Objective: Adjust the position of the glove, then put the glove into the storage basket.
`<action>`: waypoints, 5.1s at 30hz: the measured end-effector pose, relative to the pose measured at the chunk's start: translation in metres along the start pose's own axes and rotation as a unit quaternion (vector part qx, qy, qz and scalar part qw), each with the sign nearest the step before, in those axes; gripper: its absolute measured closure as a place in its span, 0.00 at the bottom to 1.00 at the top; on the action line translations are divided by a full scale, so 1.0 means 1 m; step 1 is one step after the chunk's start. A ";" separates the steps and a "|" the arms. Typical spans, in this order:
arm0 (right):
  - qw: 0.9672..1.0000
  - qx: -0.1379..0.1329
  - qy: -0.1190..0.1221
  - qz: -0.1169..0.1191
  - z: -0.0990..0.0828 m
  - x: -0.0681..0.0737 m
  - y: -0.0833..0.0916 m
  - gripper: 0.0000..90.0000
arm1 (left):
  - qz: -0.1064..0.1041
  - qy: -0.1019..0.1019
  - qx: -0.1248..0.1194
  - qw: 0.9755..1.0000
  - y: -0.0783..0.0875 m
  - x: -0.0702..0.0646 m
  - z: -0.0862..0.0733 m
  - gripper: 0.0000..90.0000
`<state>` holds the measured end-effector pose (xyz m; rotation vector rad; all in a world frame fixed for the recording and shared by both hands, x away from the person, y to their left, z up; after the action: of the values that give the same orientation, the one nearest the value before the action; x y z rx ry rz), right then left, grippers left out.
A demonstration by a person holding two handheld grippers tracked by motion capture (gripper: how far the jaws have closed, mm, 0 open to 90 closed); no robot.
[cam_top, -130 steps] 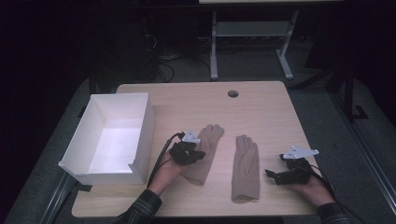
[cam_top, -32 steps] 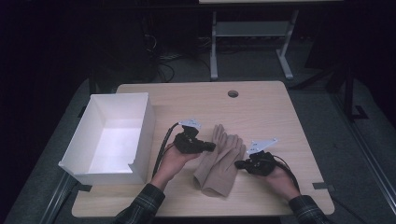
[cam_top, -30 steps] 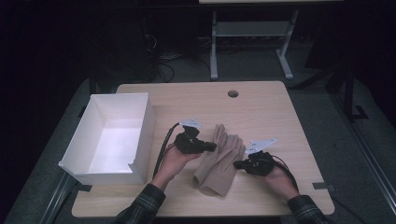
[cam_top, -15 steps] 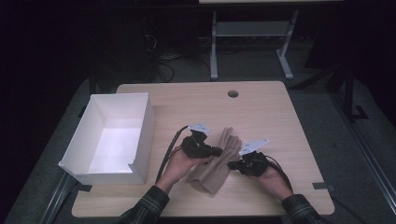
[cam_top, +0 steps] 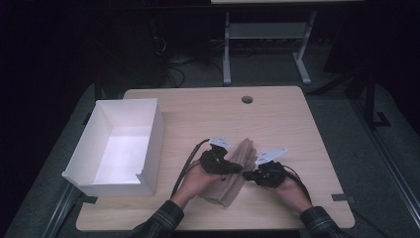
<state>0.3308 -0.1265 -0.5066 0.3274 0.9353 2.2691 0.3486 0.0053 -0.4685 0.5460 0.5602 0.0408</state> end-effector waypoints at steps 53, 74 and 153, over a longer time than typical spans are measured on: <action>0.989 -0.001 -0.061 -0.137 -0.040 -0.071 0.015 0.16 | 0.088 -0.068 0.065 0.992 0.036 -0.013 -0.026 0.76; 0.989 0.000 -0.061 -0.137 -0.039 -0.070 0.014 0.15 | 0.110 -0.079 0.100 0.986 0.007 0.032 -0.017 0.20; 0.988 -0.001 -0.064 -0.140 -0.039 -0.068 0.014 0.15 | 0.122 -0.012 0.047 0.991 0.110 -0.007 0.039 0.76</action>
<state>0.3585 -0.1994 -0.5235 0.3158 0.8549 1.9699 0.3747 0.0794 -0.3824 0.7039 0.4700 0.2412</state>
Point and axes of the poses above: each handheld gripper's, and its own axes: y roughly backward along the jaws, z roughly out of its top, x roughly to its left, the point moved 6 cm from there along -y, roughly forward along the jaws, and after that the axes turned 13 degrees about -z, right-handed, at the moved point
